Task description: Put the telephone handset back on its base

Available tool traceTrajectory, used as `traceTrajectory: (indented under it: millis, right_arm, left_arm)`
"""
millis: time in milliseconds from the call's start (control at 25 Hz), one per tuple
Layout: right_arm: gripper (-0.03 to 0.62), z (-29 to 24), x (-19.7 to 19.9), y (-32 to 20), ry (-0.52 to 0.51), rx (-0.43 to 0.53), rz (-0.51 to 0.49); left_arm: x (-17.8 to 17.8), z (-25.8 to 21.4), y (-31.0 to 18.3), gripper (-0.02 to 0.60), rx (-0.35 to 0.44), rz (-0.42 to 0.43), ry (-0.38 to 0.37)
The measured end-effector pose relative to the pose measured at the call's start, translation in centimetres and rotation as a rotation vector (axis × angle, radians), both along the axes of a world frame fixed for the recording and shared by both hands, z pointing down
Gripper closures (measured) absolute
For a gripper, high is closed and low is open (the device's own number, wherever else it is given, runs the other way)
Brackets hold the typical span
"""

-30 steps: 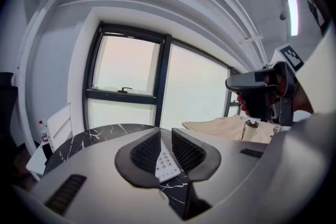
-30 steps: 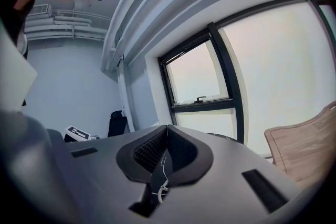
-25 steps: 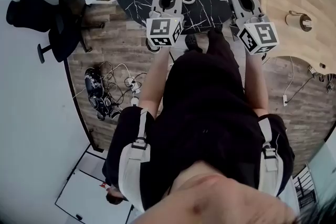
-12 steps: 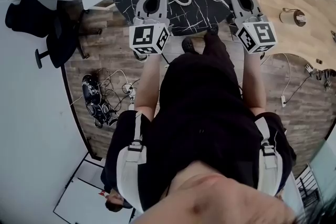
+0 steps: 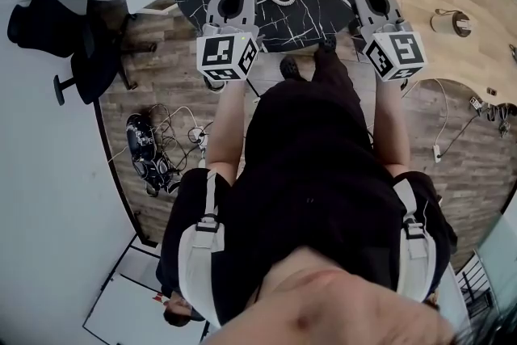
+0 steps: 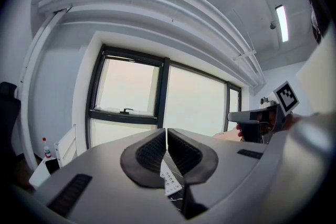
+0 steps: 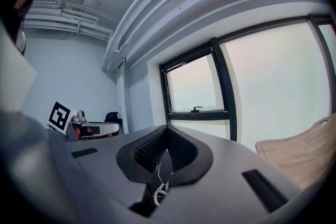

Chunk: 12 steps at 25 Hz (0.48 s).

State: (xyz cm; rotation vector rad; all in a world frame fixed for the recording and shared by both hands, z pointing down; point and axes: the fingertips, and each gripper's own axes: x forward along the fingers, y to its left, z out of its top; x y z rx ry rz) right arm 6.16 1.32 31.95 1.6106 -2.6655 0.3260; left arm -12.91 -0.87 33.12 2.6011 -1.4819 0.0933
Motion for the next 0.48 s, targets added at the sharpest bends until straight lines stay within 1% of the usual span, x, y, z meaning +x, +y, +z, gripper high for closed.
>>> traceTrajectory:
  millis: [480]
  right_arm:
    - [0.565,-0.24,-0.02,-0.29,0.01,0.006,-0.006]
  left_arm:
    - [0.18,0.16,-0.23,0.557,-0.008,-0.002,0.004]
